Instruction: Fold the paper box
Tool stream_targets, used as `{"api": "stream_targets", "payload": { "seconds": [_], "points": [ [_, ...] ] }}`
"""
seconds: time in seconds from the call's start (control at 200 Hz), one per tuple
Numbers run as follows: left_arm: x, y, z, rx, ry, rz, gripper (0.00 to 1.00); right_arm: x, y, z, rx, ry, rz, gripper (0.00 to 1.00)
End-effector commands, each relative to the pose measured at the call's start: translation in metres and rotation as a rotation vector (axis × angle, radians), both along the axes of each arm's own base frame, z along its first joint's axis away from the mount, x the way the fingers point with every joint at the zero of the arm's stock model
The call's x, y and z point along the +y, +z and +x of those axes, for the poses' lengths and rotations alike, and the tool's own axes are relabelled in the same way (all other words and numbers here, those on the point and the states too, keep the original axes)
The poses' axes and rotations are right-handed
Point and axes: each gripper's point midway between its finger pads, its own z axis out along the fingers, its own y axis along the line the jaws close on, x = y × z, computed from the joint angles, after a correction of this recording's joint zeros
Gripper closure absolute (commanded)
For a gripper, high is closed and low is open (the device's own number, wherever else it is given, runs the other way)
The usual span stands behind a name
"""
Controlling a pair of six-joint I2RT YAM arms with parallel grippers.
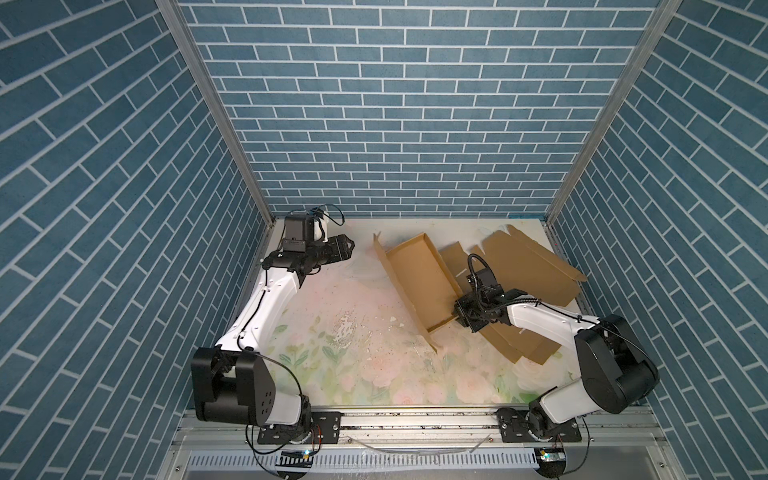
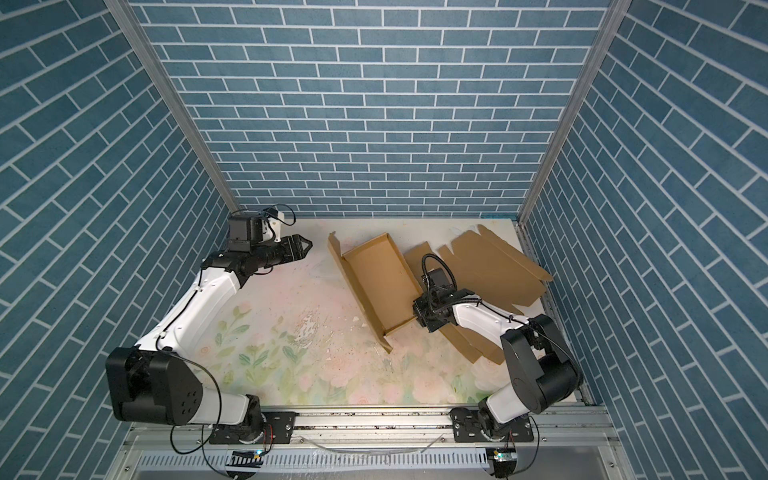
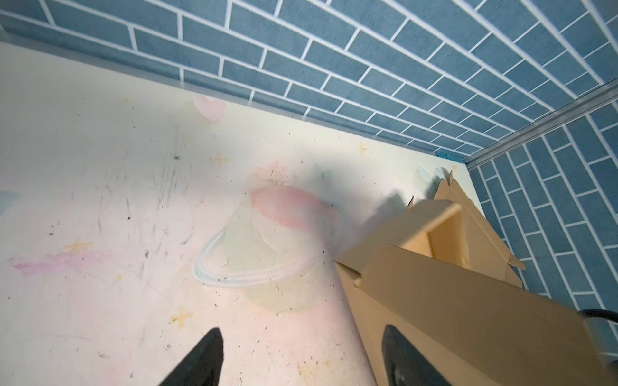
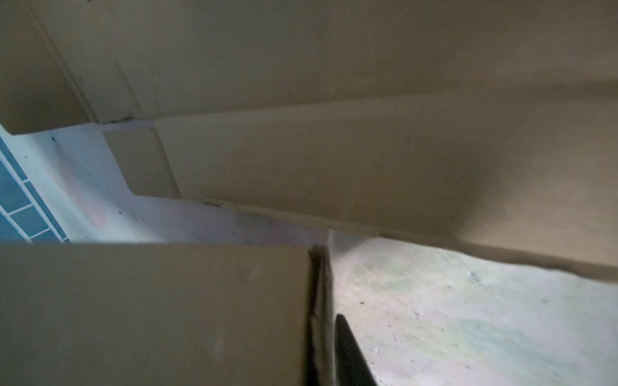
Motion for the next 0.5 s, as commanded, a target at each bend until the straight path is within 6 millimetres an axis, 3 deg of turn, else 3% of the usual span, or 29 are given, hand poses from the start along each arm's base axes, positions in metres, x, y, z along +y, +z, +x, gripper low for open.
{"api": "stream_targets", "payload": {
  "seconds": [0.0,0.225,0.495],
  "points": [
    [0.0,-0.009,0.006,0.004,0.007,-0.022,0.25,-0.001,0.006,-0.002,0.005,-0.011,-0.005,0.69],
    [0.0,-0.041,0.008,0.058,0.013,-0.026,0.26,-0.01,0.021,-0.001,-0.049,0.076,-0.081,0.57],
    [0.0,-0.052,0.01,0.078,0.011,-0.018,0.26,-0.021,0.067,0.003,-0.185,0.429,-0.262,0.55]
  ]
}}
